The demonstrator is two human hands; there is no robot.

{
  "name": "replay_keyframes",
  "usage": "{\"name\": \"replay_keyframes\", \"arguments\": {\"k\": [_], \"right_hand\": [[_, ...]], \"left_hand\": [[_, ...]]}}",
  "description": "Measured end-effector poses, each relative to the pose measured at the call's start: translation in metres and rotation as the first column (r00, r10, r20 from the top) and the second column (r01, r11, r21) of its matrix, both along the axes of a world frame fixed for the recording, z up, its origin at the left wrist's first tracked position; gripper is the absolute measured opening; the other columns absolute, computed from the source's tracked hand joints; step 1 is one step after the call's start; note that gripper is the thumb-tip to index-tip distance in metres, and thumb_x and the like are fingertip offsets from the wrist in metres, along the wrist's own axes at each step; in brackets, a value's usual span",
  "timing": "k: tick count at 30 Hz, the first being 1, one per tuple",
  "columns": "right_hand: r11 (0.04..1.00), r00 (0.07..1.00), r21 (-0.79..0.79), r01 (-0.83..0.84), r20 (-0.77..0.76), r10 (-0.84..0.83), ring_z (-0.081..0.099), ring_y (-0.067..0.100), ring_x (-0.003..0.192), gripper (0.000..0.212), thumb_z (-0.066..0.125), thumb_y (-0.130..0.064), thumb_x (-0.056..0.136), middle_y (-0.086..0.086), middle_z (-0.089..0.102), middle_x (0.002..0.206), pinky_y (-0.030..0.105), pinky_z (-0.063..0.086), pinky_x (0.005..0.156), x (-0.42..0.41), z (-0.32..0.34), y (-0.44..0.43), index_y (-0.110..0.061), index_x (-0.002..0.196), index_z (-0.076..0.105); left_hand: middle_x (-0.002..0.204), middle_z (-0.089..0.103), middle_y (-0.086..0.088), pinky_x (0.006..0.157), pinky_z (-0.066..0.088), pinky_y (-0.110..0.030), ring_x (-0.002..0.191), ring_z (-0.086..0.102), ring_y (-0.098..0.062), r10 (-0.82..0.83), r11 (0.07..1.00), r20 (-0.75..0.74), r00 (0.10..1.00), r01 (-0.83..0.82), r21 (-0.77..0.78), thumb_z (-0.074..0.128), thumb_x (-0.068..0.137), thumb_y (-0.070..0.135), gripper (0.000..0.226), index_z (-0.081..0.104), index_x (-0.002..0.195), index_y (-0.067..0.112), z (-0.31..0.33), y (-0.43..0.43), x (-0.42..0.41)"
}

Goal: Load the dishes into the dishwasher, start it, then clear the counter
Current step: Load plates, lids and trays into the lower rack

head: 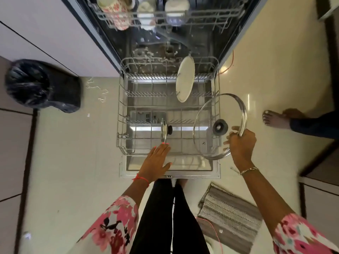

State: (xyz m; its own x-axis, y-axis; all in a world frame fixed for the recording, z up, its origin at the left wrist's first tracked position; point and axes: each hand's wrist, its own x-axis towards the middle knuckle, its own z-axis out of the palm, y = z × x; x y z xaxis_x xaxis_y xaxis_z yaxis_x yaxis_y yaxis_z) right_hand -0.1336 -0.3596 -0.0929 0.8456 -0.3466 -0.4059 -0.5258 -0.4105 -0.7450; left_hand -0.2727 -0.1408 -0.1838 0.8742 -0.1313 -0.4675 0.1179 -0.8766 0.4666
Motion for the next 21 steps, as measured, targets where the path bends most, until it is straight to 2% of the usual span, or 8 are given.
{"name": "replay_keyframes", "arguments": {"k": [4, 7, 10, 12, 13, 15, 17, 21], "right_hand": [[0.973, 0.987, -0.179, -0.145, 0.035, 0.154, 0.062, 0.04, 0.066, 0.015, 0.047, 0.008, 0.081, 0.027, 0.062, 0.075, 0.046, 0.053, 0.06, 0.014, -0.043, 0.011, 0.011, 0.082, 0.062], [0.939, 0.967, -0.238, -0.248, 0.005, 0.256, 0.054, 0.029, 0.063, 0.015, 0.047, 0.007, 0.082, 0.014, 0.055, 0.068, 0.015, 0.041, 0.051, 0.017, -0.069, 0.017, 0.009, 0.082, 0.062], [0.912, 0.947, -0.263, -0.314, -0.023, 0.32, 0.038, 0.012, 0.052, 0.025, 0.047, 0.007, 0.085, -0.001, 0.039, 0.057, 0.003, 0.034, 0.052, 0.015, -0.083, 0.024, -0.006, 0.063, 0.048], [0.901, 0.937, -0.266, -0.343, -0.023, 0.35, 0.031, 0.001, 0.054, 0.032, 0.047, 0.004, 0.088, -0.006, 0.034, 0.058, 0.0, 0.034, 0.054, 0.013, -0.088, 0.028, -0.01, 0.061, 0.039], [0.89, 0.929, -0.273, -0.365, -0.036, 0.369, 0.031, 0.0, 0.055, 0.026, 0.048, 0.002, 0.089, -0.006, 0.036, 0.06, 0.0, 0.033, 0.055, 0.013, -0.091, 0.03, -0.009, 0.067, 0.044], [0.86, 0.911, -0.308, -0.407, -0.07, 0.406, 0.037, 0.007, 0.058, 0.011, 0.048, 0.0, 0.09, 0.006, 0.05, 0.068, 0.008, 0.033, 0.053, 0.012, -0.099, 0.033, 0.002, 0.083, 0.057], [0.843, 0.904, -0.334, -0.421, -0.082, 0.419, 0.05, 0.019, 0.07, 0.016, 0.048, -0.001, 0.09, 0.022, 0.06, 0.082, 0.015, 0.027, 0.048, 0.012, -0.107, 0.037, 0.01, 0.093, 0.059], [0.843, 0.913, -0.363, -0.397, -0.062, 0.404, 0.045, 0.015, 0.078, 0.022, 0.048, -0.008, 0.093, 0.023, 0.062, 0.094, 0.014, 0.03, 0.056, 0.015, -0.114, 0.045, 0.009, 0.1, 0.06]], "left_hand": [[0.155, 0.016, -0.004, 0.114, -0.005, -0.027, 0.144, 0.008, -0.017, -0.024, 1.0, -0.024, 0.999, 0.024, 0.016, 0.039, 0.098, 0.027, 0.055, 0.019, 0.147, 0.012, -0.044, -0.009, 0.018], [0.156, 0.016, -0.003, 0.115, -0.003, -0.027, 0.144, 0.009, -0.016, -0.036, 0.999, -0.046, 0.998, 0.038, 0.027, 0.036, 0.1, 0.021, 0.051, 0.018, 0.147, 0.013, -0.073, -0.015, 0.024], [0.155, 0.019, -0.003, 0.116, 0.001, -0.028, 0.143, 0.013, -0.015, -0.049, 0.998, -0.103, 0.993, 0.053, 0.034, 0.031, 0.101, 0.017, 0.048, 0.019, 0.147, 0.014, -0.092, -0.018, 0.024], [0.154, 0.024, -0.004, 0.116, 0.004, -0.028, 0.142, 0.019, -0.016, -0.057, 0.998, -0.141, 0.988, 0.061, 0.024, 0.03, 0.101, 0.011, 0.046, 0.022, 0.147, 0.013, -0.099, -0.022, 0.02], [0.152, 0.027, -0.005, 0.116, 0.006, -0.028, 0.141, 0.023, -0.016, -0.049, 0.998, -0.138, 0.989, 0.052, 0.017, 0.031, 0.1, 0.007, 0.047, 0.025, 0.146, 0.013, -0.101, -0.023, 0.017], [0.15, 0.033, -0.005, 0.116, 0.007, -0.026, 0.139, 0.029, -0.017, -0.004, 1.0, -0.102, 0.995, 0.004, 0.003, 0.036, 0.095, -0.003, 0.052, 0.029, 0.144, 0.013, -0.104, -0.026, 0.012], [0.148, 0.036, -0.004, 0.114, 0.005, -0.022, 0.137, 0.031, -0.016, 0.034, 0.999, -0.07, 0.997, -0.035, -0.001, 0.039, 0.088, -0.012, 0.062, 0.03, 0.144, 0.014, -0.108, -0.027, 0.009], [0.143, 0.044, -0.006, 0.112, 0.022, -0.025, 0.131, 0.04, -0.019, 0.1, 0.994, -0.064, 0.993, -0.102, -0.031, 0.044, 0.087, -0.012, 0.062, 0.036, 0.142, 0.016, -0.113, -0.028, 0.009]]}}
